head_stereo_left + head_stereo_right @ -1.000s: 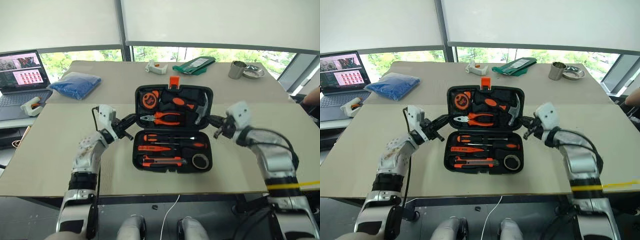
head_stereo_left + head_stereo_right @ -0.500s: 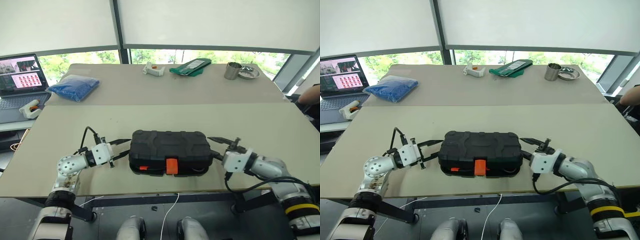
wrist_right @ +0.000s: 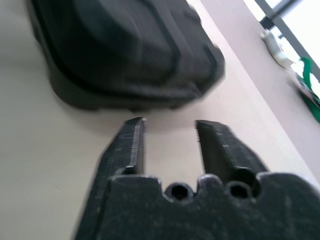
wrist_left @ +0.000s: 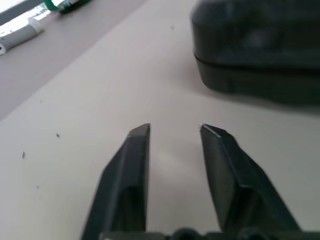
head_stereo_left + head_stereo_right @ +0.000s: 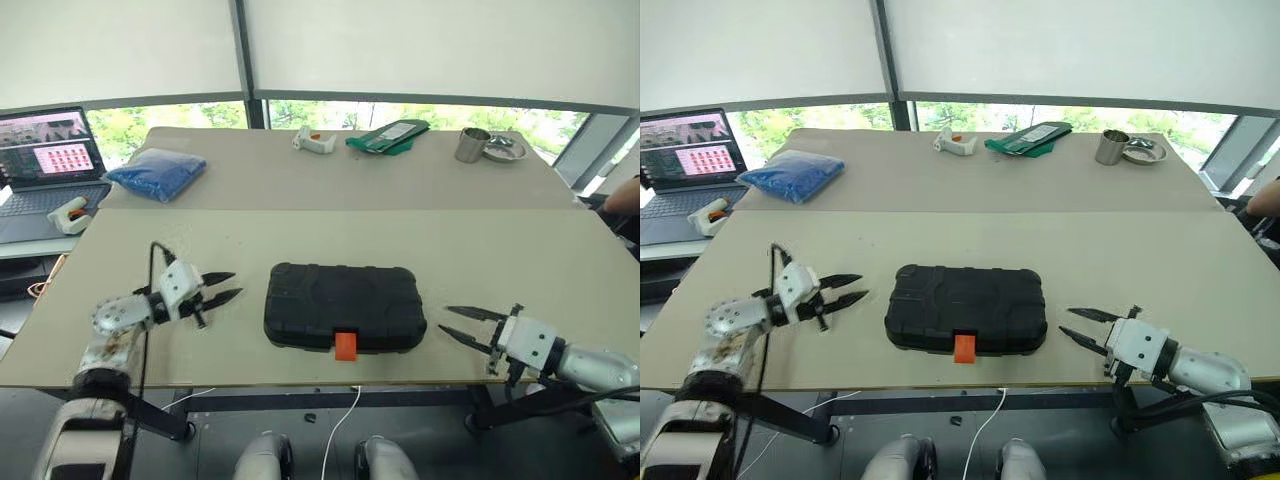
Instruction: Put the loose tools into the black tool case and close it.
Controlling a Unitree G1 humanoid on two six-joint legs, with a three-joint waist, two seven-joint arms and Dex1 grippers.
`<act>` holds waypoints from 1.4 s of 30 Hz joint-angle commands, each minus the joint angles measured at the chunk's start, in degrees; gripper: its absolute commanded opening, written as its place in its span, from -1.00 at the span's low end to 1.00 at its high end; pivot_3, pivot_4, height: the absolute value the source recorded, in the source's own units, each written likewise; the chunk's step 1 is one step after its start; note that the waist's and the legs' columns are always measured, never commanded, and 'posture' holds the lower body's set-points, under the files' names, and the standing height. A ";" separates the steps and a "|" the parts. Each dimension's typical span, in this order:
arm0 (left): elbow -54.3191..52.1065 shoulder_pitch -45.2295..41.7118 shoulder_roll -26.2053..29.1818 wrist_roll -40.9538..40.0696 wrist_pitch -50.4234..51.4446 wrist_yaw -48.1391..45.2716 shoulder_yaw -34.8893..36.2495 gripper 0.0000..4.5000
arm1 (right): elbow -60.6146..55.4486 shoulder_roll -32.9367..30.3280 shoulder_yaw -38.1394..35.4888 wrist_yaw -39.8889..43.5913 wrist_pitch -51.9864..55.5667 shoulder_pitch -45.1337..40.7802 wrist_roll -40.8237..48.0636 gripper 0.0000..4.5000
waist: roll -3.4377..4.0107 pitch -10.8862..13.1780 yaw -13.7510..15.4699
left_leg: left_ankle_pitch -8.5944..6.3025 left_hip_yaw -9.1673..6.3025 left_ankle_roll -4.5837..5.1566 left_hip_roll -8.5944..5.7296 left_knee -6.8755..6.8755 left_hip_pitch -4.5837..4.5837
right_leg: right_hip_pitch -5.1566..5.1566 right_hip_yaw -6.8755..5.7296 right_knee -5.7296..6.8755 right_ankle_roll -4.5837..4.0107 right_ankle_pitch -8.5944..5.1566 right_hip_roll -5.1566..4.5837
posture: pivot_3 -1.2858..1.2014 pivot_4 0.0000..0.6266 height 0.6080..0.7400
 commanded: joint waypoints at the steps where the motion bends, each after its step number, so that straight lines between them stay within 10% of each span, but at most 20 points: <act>1: 3.42 -6.86 -2.30 2.56 4.27 2.42 -1.98 -0.89 | -8.64 0.46 2.44 2.60 8.69 1.76 2.97 -0.88 | -0.03 -0.01 0.21 | 0.00 0.00 0.00 -0.01 0.01 0.01 | 0.02 0.00 -0.01 -0.02 -0.01 0.00 | 0.03 -0.52 1.00; 18: 18.80 -16.48 -6.89 9.09 4.59 -2.18 -6.04 -1.00 | -4.82 9.79 8.72 0.51 24.09 -10.97 -7.99 -0.98 | -0.26 0.10 -0.08 | 0.02 0.03 0.11 -0.08 0.14 -0.34 | -0.33 0.01 0.02 0.14 0.12 0.08 | 0.03 -0.52 1.00; 32: -14.47 -1.40 -1.44 -5.42 25.95 -8.66 0.32 -1.00 | 12.64 14.92 5.66 0.17 16.58 -23.56 -10.55 -0.98 | -0.26 0.10 -0.42 | 0.20 0.04 0.48 0.01 0.21 -0.53 | -0.48 0.04 0.12 -0.01 0.34 0.07 | 0.03 -0.52 1.00; 42: -23.76 -12.13 -0.81 -9.12 40.13 -13.79 -5.97 -1.00 | 2.13 14.76 -2.56 4.34 18.41 -12.58 0.11 -0.98 | -0.23 0.09 0.42 | 0.10 -0.04 0.34 -0.10 0.24 -0.36 | -0.14 0.03 0.01 0.32 0.13 0.04 | 0.03 -0.52 1.00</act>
